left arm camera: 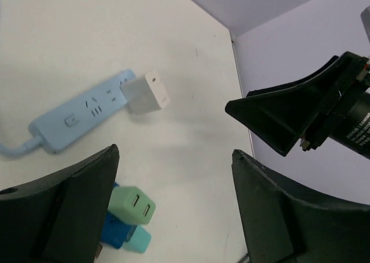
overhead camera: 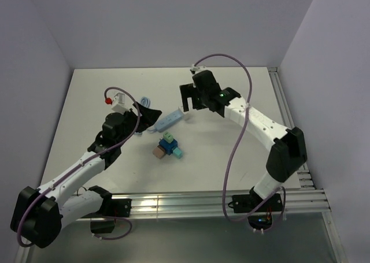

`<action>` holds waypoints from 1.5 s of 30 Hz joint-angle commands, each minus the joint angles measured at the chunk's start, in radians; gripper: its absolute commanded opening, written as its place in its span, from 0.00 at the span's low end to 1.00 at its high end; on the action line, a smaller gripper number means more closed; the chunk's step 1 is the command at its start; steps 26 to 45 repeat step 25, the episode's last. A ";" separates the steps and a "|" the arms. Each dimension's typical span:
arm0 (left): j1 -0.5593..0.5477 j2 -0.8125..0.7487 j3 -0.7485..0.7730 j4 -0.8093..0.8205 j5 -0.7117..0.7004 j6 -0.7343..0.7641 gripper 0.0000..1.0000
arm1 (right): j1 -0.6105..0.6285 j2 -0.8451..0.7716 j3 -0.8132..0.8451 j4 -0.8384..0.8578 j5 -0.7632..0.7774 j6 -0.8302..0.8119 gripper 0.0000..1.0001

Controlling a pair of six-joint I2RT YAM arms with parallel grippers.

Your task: Insert the plug

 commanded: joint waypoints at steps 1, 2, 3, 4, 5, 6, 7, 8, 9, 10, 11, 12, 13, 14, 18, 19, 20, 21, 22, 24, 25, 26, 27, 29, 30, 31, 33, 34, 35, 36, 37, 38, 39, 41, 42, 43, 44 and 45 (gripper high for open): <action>0.000 -0.061 -0.047 0.010 0.081 -0.049 0.85 | -0.033 -0.147 -0.192 0.173 -0.012 0.102 1.00; 0.001 -0.084 -0.056 0.021 0.105 -0.052 0.85 | -0.043 -0.189 -0.241 0.237 -0.045 0.114 1.00; 0.001 -0.095 -0.067 0.027 0.124 -0.061 0.86 | -0.063 -0.265 -0.327 0.266 -0.058 0.138 1.00; 0.003 -0.105 -0.088 0.035 0.136 -0.069 0.87 | -0.071 -0.301 -0.365 0.291 -0.064 0.152 1.00; 0.006 -0.127 -0.102 0.061 0.170 -0.075 0.88 | -0.080 -0.362 -0.433 0.331 -0.071 0.174 1.00; 0.006 -0.133 -0.116 0.075 0.187 -0.093 0.88 | -0.092 -0.388 -0.461 0.343 -0.088 0.180 1.00; 0.010 -0.139 -0.148 0.096 0.201 -0.106 0.89 | -0.097 -0.415 -0.488 0.351 -0.088 0.188 1.00; 0.012 -0.148 -0.168 0.118 0.218 -0.124 0.92 | -0.097 -0.436 -0.517 0.372 -0.088 0.198 1.00; 0.021 -0.149 -0.191 0.195 0.257 -0.168 0.92 | -0.100 -0.477 -0.574 0.382 -0.094 0.214 1.00; 0.029 -0.142 -0.241 0.242 0.286 -0.193 0.92 | -0.099 -0.497 -0.603 0.391 -0.101 0.218 1.00; 0.042 -0.127 -0.265 0.336 0.331 -0.219 0.93 | -0.100 -0.533 -0.666 0.414 -0.101 0.235 1.00; 0.050 -0.112 -0.286 0.381 0.357 -0.271 0.92 | -0.100 -0.553 -0.700 0.428 -0.099 0.244 1.00; 0.058 -0.095 -0.326 0.429 0.380 -0.296 0.92 | -0.102 -0.570 -0.735 0.443 -0.108 0.252 1.00; 0.070 -0.060 -0.346 0.487 0.402 -0.345 0.92 | -0.102 -0.605 -0.804 0.483 -0.122 0.264 1.00; 0.087 0.019 -0.444 0.768 0.475 -0.443 0.92 | -0.102 -0.694 -0.999 0.642 -0.222 0.343 1.00; 0.089 0.032 -0.470 0.849 0.488 -0.454 0.93 | -0.103 -0.711 -1.037 0.723 -0.272 0.359 1.00; 0.090 0.033 -0.479 0.880 0.492 -0.462 0.92 | -0.103 -0.740 -1.104 0.760 -0.294 0.388 1.00; 0.092 0.033 -0.490 0.915 0.495 -0.469 0.93 | -0.103 -0.755 -1.139 0.799 -0.320 0.398 1.00; 0.092 0.017 -0.504 0.944 0.500 -0.474 0.93 | -0.103 -0.772 -1.172 0.872 -0.349 0.407 1.00; 0.092 -0.009 -0.515 0.978 0.505 -0.471 0.92 | -0.105 -0.827 -1.245 0.915 -0.354 0.427 1.00; 0.092 -0.051 -0.525 0.994 0.508 -0.470 0.93 | -0.108 -0.882 -1.290 0.972 -0.361 0.423 1.00; 0.092 -0.051 -0.525 0.994 0.508 -0.470 0.93 | -0.108 -0.882 -1.290 0.972 -0.361 0.423 1.00; 0.092 -0.051 -0.525 0.994 0.508 -0.470 0.93 | -0.108 -0.882 -1.290 0.972 -0.361 0.423 1.00; 0.092 -0.051 -0.525 0.994 0.508 -0.470 0.93 | -0.108 -0.882 -1.290 0.972 -0.361 0.423 1.00; 0.092 -0.051 -0.525 0.994 0.508 -0.470 0.93 | -0.108 -0.882 -1.290 0.972 -0.361 0.423 1.00; 0.092 -0.051 -0.525 0.994 0.508 -0.470 0.93 | -0.108 -0.882 -1.290 0.972 -0.361 0.423 1.00; 0.092 -0.051 -0.525 0.994 0.508 -0.470 0.93 | -0.108 -0.882 -1.290 0.972 -0.361 0.423 1.00; 0.092 -0.051 -0.525 0.994 0.508 -0.470 0.93 | -0.108 -0.882 -1.290 0.972 -0.361 0.423 1.00; 0.092 -0.051 -0.525 0.994 0.508 -0.470 0.93 | -0.108 -0.882 -1.290 0.972 -0.361 0.423 1.00; 0.092 -0.051 -0.525 0.994 0.508 -0.470 0.93 | -0.108 -0.882 -1.290 0.972 -0.361 0.423 1.00; 0.092 -0.051 -0.525 0.994 0.508 -0.470 0.93 | -0.108 -0.882 -1.290 0.972 -0.361 0.423 1.00; 0.092 -0.051 -0.525 0.994 0.508 -0.470 0.93 | -0.108 -0.882 -1.290 0.972 -0.361 0.423 1.00; 0.092 -0.051 -0.525 0.994 0.508 -0.470 0.93 | -0.108 -0.882 -1.290 0.972 -0.361 0.423 1.00; 0.092 -0.051 -0.525 0.994 0.508 -0.470 0.93 | -0.108 -0.882 -1.290 0.972 -0.361 0.423 1.00; 0.092 -0.051 -0.525 0.994 0.508 -0.470 0.93 | -0.108 -0.882 -1.290 0.972 -0.361 0.423 1.00; 0.092 -0.051 -0.525 0.994 0.508 -0.470 0.93 | -0.108 -0.882 -1.290 0.972 -0.361 0.423 1.00; 0.092 -0.051 -0.525 0.994 0.508 -0.470 0.93 | -0.108 -0.882 -1.290 0.972 -0.361 0.423 1.00; 0.092 -0.051 -0.525 0.994 0.508 -0.470 0.93 | -0.108 -0.882 -1.290 0.972 -0.361 0.423 1.00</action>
